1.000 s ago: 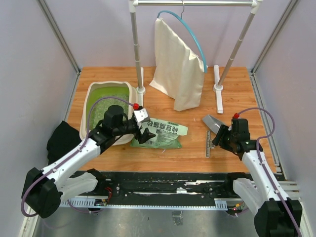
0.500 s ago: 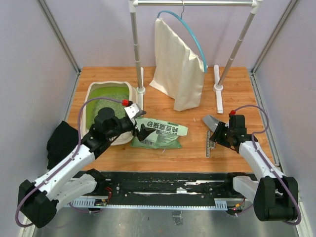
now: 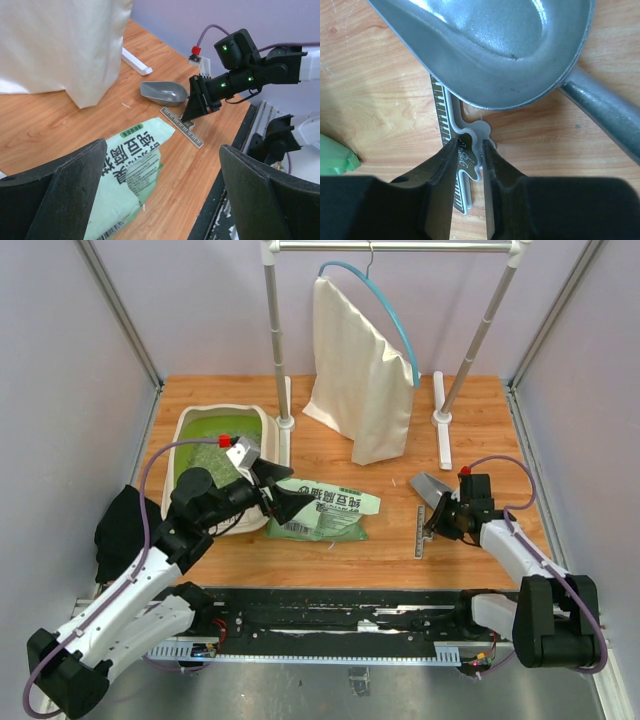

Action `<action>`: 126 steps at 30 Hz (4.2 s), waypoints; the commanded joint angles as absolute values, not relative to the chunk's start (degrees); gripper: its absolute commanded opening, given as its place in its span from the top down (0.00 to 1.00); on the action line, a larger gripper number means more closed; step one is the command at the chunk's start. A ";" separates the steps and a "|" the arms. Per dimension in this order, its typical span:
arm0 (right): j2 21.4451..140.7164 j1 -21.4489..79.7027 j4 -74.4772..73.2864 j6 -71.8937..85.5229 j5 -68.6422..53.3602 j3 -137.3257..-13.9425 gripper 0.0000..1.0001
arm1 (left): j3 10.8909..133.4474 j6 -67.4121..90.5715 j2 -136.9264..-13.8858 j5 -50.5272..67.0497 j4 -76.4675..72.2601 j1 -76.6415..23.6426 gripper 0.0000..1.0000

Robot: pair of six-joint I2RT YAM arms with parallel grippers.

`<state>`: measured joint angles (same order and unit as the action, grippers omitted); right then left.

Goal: Fill the litter box with clean litter
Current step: Pick up the clamp at the center of the board.

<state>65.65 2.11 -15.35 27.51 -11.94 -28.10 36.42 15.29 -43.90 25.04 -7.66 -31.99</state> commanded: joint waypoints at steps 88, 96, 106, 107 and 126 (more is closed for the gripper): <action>46.86 63.18 -15.92 15.83 14.99 -53.62 0.63 | 39.65 53.52 -57.39 -20.59 -15.28 -59.29 0.96; 47.07 55.65 -26.55 23.49 6.88 -58.58 0.29 | 40.17 52.22 -56.19 -21.52 -13.37 -59.31 0.99; 49.02 48.62 -21.77 24.56 -12.35 -55.55 0.19 | 40.34 52.51 -55.98 -21.20 -12.74 -59.32 1.00; 49.18 48.64 -21.49 24.42 -12.63 -55.47 0.20 | 40.39 52.67 -55.99 -21.14 -12.74 -59.33 1.00; 53.55 48.69 -20.80 21.91 -12.72 -55.81 0.57 | 41.64 52.53 -56.89 -20.90 -11.86 -59.32 1.00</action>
<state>53.65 49.06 -22.15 22.74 -12.03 -55.70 39.38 52.99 -56.86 -19.84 -11.07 -58.72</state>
